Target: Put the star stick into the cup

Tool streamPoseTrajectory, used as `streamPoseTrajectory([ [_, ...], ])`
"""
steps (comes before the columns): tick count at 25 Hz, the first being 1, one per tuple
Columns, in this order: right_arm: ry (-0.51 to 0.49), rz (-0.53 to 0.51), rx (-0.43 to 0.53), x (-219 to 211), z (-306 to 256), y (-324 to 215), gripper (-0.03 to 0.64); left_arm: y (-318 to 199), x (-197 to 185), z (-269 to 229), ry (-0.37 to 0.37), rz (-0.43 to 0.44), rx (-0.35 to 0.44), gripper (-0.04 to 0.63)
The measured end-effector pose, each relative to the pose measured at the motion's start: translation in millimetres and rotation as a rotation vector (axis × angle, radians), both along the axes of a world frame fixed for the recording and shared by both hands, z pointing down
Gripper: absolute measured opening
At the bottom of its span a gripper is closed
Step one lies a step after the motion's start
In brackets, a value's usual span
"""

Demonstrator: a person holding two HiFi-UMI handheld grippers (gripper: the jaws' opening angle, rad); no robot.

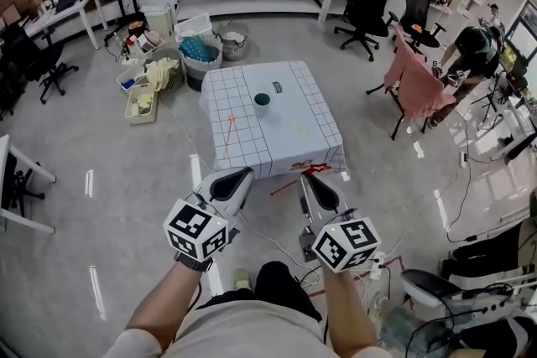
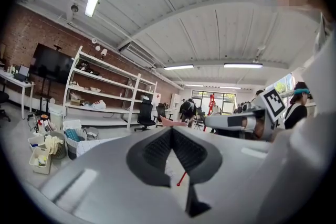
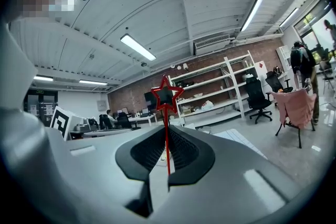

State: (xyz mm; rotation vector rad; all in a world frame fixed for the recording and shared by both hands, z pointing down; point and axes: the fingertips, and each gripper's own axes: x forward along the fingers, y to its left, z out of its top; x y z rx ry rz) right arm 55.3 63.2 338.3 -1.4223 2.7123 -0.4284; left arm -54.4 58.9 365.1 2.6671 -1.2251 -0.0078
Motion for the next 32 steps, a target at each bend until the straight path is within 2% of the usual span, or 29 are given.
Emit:
streamPoseTrajectory([
  [8,-0.006,-0.019,-0.012,-15,20,-77,0.029,-70,-12,22,-0.005,-0.02,-0.014,0.006],
  [25,0.011,-0.133,-0.066,-19,59,-318,0.029,-277,-4,65,-0.011,-0.119,-0.069,0.005],
  [32,0.016,-0.095,-0.078,-17,89,-393,0.029,-335,-7,87,-0.019,-0.147,-0.087,0.005],
])
